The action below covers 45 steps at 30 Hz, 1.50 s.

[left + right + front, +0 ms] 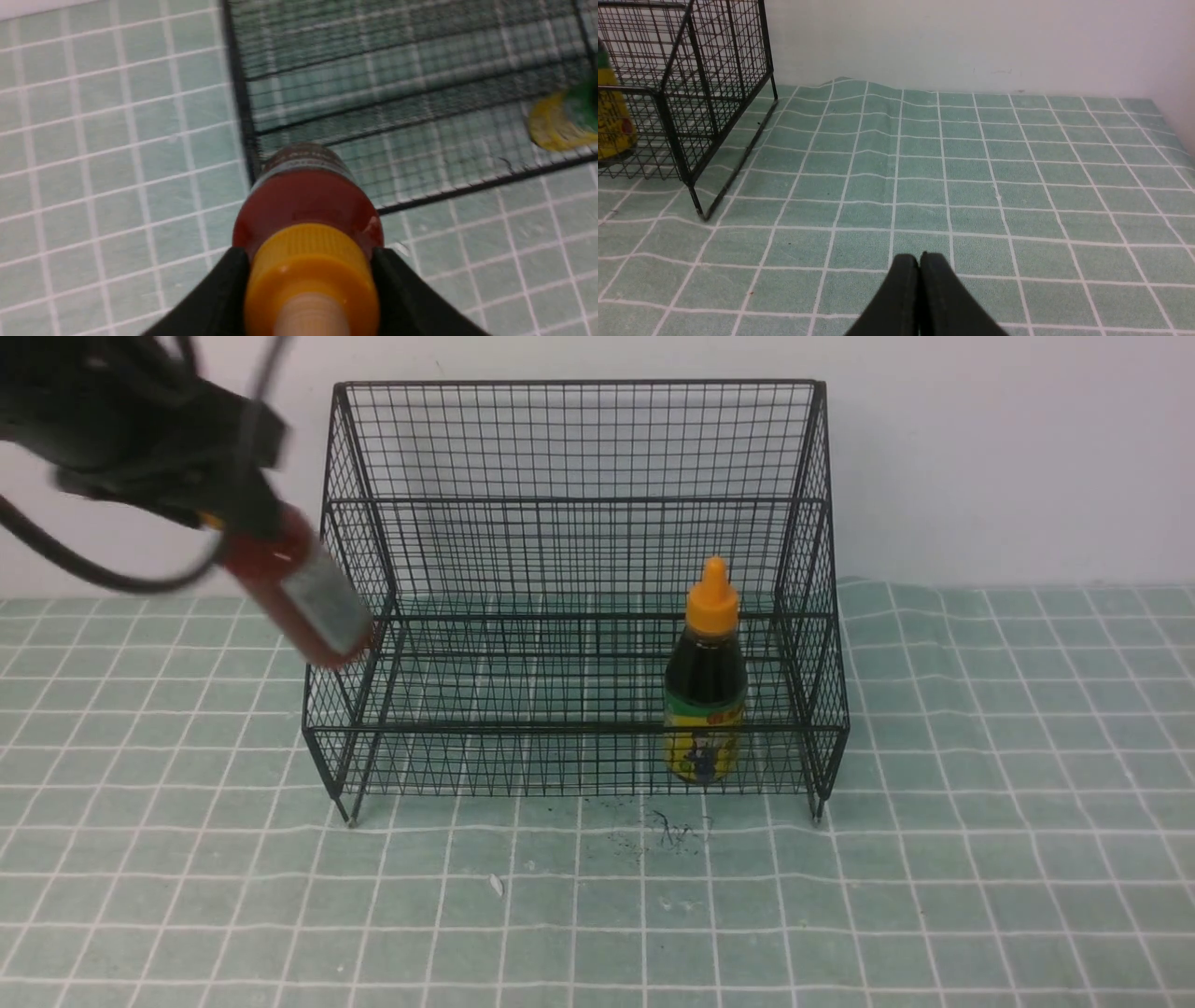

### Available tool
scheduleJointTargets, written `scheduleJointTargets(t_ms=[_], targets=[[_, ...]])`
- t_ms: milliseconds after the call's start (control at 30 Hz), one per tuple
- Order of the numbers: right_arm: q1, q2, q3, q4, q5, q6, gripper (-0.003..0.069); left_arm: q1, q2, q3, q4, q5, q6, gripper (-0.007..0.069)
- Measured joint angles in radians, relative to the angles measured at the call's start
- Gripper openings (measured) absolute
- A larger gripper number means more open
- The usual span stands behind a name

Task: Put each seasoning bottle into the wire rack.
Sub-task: Use the left arm to put the condiment bottle back on the shelf

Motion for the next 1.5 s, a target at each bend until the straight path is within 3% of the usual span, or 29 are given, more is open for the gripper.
scheduleJointTargets(t_ms=[133,300,633,1133,1267,1300,1400,1500], targets=[[0.0,0.0,0.0,0.0,0.0,0.0,-0.0013,-0.099,0.086,0.0,0.057,-0.001,-0.018,0.0289],[0.0,0.0,0.0,0.0,0.0,0.0,-0.0013,-0.136,0.144,-0.006,0.123,-0.106,-0.036,0.0289],[0.0,0.0,0.0,0.0,0.0,0.0,-0.0013,-0.145,0.174,-0.003,0.131,-0.173,-0.044,0.0289],[0.0,0.0,0.0,0.0,0.0,0.0,-0.0013,-0.148,0.318,-0.006,0.093,-0.113,-0.045,0.0293],[0.0,0.0,0.0,0.0,0.0,0.0,-0.0013,-0.148,0.328,-0.005,0.093,-0.103,-0.059,0.0378],[0.0,0.0,0.0,0.0,0.0,0.0,-0.0013,-0.148,0.332,-0.004,0.093,-0.098,-0.061,0.0453],[0.0,0.0,0.0,0.0,0.0,0.0,-0.0013,-0.148,0.332,-0.008,0.093,-0.082,-0.063,0.0539],[0.0,0.0,0.0,0.0,0.0,0.0,-0.0013,-0.148,0.332,-0.036,0.093,-0.047,-0.069,0.0579]])
